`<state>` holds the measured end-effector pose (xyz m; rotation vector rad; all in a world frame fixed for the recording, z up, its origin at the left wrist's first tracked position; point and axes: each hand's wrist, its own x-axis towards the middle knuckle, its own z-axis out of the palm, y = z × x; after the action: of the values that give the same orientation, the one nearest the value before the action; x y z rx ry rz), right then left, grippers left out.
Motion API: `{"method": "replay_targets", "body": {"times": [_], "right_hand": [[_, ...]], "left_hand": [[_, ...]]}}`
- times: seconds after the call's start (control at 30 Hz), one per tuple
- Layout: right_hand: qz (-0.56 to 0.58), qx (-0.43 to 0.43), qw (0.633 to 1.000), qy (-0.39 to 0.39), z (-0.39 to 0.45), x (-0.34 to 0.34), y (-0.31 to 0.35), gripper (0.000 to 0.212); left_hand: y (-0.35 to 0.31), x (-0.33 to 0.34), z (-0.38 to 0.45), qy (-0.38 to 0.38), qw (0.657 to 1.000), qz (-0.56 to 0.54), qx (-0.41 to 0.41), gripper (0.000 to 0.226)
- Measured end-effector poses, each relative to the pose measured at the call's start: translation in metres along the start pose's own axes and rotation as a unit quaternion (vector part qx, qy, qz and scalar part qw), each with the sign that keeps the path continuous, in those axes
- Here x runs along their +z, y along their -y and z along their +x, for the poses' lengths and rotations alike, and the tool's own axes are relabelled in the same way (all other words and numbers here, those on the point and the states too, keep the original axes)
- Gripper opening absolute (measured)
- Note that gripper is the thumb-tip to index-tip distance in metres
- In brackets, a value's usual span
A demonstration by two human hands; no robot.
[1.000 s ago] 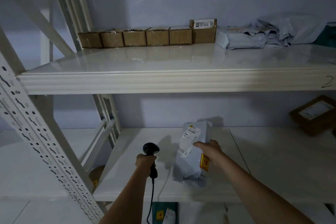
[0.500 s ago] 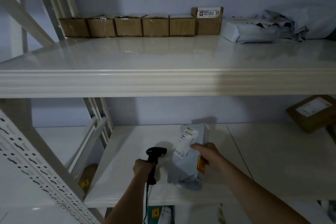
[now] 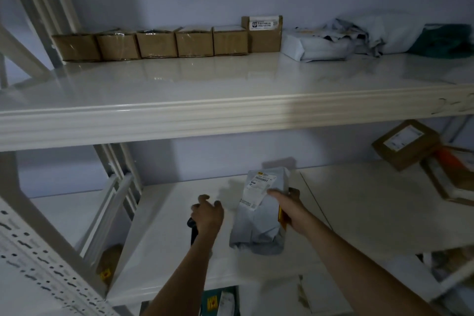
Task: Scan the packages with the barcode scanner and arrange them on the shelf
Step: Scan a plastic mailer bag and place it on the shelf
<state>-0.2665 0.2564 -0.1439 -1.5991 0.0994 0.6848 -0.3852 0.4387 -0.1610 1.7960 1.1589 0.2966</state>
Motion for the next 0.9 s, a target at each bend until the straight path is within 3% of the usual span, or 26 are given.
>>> {"method": "replay_targets", "body": {"times": [0.1,0.17,0.23,0.33,0.47,0.63,0.9], "right_hand": [[0.048,-0.014,0.999,-0.014,-0.018,-0.016,0.007,0.082],[0.057,-0.028,0.997,-0.035,-0.032,-0.035,0.01,0.08],[0.046,-0.032,0.996,-0.066,-0.045,-0.056,0.013,0.071],[0.014,-0.037,0.995,-0.088,-0.063,-0.092,0.017,0.061],[0.048,-0.014,0.99,-0.132,-0.084,-0.138,0.026,0.063],[0.145,-0.03,0.981,-0.122,-0.115,-0.201,0.04,0.06],[0.16,-0.101,0.97,-0.15,-0.158,-0.328,0.077,0.048]], "left_hand": [[-0.044,0.025,-0.035,0.214,0.961,-0.175,-0.025,0.025],[-0.061,0.042,-0.057,0.3,0.939,-0.168,0.02,0.033],[-0.066,0.061,-0.071,0.314,0.934,-0.158,0.065,0.034],[-0.077,0.088,-0.092,0.33,0.924,-0.179,0.069,0.033],[-0.112,0.115,-0.131,0.342,0.92,-0.163,0.099,0.032],[-0.165,0.143,-0.188,0.363,0.92,-0.129,0.075,0.027],[-0.247,0.209,-0.301,0.39,0.903,-0.168,0.06,0.039]]}}
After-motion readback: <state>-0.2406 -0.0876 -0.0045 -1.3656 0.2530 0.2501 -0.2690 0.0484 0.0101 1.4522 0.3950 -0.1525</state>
